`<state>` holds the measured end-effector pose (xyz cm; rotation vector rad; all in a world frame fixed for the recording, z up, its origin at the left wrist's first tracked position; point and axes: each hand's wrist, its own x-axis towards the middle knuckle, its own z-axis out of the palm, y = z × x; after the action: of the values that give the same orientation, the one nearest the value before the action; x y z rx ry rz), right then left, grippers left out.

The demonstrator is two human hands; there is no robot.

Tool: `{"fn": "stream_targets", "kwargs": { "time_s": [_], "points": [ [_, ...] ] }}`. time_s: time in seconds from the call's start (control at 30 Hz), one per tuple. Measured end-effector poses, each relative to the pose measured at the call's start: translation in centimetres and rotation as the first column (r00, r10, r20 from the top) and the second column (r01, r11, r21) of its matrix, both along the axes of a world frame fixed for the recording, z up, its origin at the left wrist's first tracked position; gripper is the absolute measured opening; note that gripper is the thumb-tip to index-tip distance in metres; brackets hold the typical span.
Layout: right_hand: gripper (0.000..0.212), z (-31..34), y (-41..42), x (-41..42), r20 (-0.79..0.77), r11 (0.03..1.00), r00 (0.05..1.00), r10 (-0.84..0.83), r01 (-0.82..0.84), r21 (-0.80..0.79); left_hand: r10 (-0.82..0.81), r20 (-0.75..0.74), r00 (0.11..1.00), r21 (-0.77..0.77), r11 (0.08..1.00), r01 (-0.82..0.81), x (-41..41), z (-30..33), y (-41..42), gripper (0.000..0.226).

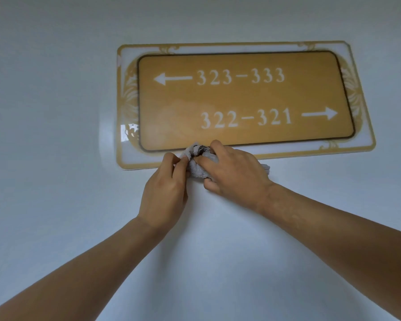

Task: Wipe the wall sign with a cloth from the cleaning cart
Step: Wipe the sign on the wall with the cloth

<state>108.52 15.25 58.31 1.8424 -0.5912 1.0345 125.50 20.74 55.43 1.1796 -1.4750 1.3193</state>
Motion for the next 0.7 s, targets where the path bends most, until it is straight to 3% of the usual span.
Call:
{"fn": "stream_targets", "kwargs": {
  "time_s": [0.7],
  "points": [
    [0.041,0.5,-16.4,-29.5,0.012,0.992,0.992,0.126,-0.126,0.012,-0.052,0.043,0.998,-0.018,0.998,0.053,-28.9,0.4,-16.0,0.036]
  ]
}}
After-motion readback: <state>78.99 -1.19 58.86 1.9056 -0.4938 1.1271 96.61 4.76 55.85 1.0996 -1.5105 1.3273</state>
